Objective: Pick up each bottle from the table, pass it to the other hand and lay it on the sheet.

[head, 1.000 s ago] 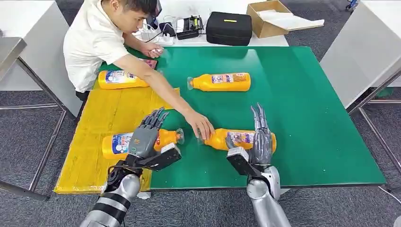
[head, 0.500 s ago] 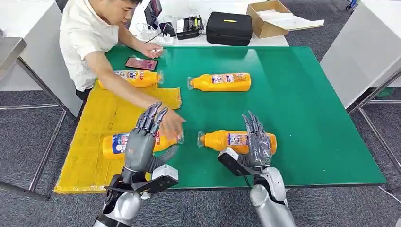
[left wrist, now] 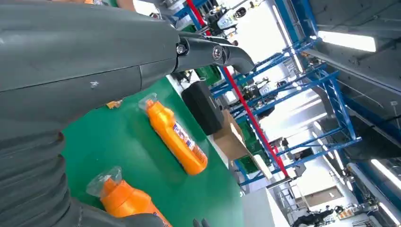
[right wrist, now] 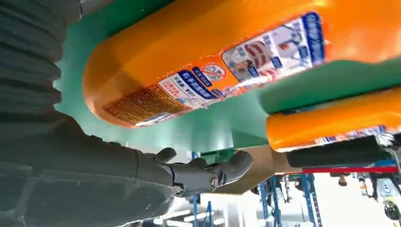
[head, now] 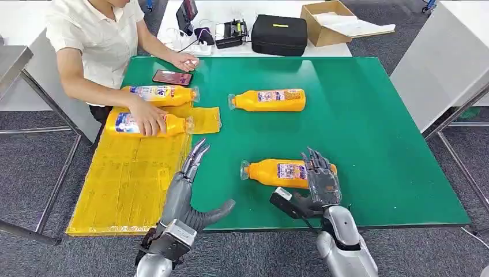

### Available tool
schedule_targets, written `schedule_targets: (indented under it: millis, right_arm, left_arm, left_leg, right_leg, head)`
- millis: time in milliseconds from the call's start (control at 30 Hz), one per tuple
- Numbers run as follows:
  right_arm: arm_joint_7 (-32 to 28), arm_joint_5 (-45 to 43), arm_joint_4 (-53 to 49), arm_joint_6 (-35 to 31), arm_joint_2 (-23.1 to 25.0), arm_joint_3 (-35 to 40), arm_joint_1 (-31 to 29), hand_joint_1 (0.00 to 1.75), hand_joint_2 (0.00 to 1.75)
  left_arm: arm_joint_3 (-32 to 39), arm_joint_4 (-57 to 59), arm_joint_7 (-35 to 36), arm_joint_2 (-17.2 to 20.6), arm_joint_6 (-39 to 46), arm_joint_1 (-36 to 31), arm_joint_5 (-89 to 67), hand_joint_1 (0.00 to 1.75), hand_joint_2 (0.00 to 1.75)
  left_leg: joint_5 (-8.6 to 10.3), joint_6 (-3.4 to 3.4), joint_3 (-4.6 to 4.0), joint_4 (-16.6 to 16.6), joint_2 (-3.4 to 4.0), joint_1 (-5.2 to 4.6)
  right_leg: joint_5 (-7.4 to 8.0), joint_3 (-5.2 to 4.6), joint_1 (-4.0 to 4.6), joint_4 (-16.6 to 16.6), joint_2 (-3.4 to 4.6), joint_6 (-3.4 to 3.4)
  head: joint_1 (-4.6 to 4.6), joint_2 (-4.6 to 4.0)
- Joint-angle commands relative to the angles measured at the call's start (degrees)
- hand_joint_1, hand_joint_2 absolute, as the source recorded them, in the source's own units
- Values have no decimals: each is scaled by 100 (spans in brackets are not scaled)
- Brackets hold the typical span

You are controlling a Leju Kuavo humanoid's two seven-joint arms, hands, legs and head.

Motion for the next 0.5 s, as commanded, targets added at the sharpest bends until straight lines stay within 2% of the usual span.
schedule_targets:
  millis: [33, 100, 167, 300, 333, 500]
  right_arm:
    - [498, 611, 598, -9, -220, 447, -436, 0, 175]
    - [536, 546, 681, 88, -174, 366, -476, 0, 175]
    - [541, 503, 753, 145, -112, 300, -525, 0, 175]
    - [597, 450, 1160, 222, -42, 228, -737, 0, 175]
    - [630, 502, 1442, 266, -27, 230, -861, 0, 175]
    - [860, 671, 1616, 285, 46, 241, -943, 0, 175]
  left_arm:
    - [-18, 71, 59, 10, 21, -16, 17, 0, 175]
    - [-4, 95, 57, 11, 23, -10, 14, 0, 175]
    - [9, 100, 57, 2, 23, -9, 14, 0, 175]
    - [5, 164, 55, -21, 25, -66, 16, 0, 175]
    - [7, 204, 69, -36, 9, -101, 52, 0, 175]
    - [29, 193, 145, -31, -93, -94, 175, 0, 175]
  left_leg:
    - [-13, 1, 25, 0, 20, 4]
    - [-5, 1, 13, -2, 10, 1]
    - [-22, 1, 44, 3, 27, 8]
    - [-8, 0, 18, -1, 18, 3]
    - [-10, 0, 26, -1, 26, 5]
    - [-8, 0, 25, -1, 17, 5]
  right_leg:
    - [-6, 24, 8, -5, 9, -22]
    - [-2, 13, 4, -5, 4, -13]
    - [-13, 44, 15, -7, 10, -36]
    - [-2, 17, 6, -5, 10, -20]
    - [-1, 24, 10, -7, 15, -26]
    - [-3, 24, 9, -7, 6, -24]
  head:
    - [0, 0]
    - [0, 0]
    - [0, 0]
    - [-2, 0]
    - [0, 0]
    - [0, 0]
